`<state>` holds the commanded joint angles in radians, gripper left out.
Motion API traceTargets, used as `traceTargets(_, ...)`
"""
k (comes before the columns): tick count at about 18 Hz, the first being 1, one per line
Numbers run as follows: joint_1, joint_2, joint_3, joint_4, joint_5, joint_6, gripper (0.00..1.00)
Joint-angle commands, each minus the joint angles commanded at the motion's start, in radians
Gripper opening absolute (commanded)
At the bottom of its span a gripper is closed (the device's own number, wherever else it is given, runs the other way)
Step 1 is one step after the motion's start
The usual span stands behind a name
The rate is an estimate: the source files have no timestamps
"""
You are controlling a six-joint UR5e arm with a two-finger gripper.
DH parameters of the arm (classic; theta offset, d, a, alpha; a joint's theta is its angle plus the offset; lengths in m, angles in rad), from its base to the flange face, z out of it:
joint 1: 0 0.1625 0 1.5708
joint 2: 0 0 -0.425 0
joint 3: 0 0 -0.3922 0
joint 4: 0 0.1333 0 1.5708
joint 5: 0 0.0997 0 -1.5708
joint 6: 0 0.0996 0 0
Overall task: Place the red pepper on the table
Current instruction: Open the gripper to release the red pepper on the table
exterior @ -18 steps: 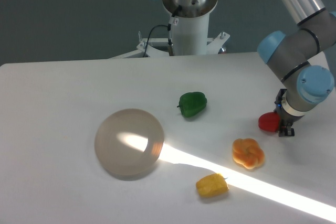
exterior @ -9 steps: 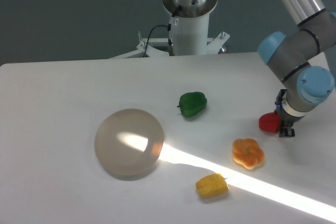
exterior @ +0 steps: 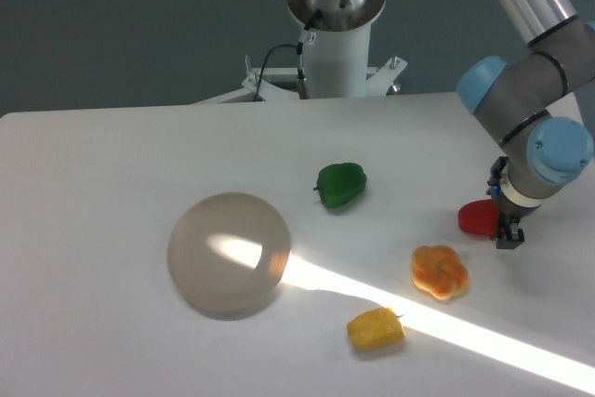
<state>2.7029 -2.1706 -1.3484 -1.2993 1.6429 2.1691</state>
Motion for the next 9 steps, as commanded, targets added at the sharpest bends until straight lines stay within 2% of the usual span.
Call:
traceTargets(3, -0.005, 0.006, 0.034, -0.041, -0.015, -0.008, 1.0)
traceTargets(6, -0.006, 0.012, 0.069, -0.049, -0.057, -0.058, 1.0)
traceTargets(9, -0.049, 0.018, 0.133, -0.054, -0.055, -0.153, 1.0)
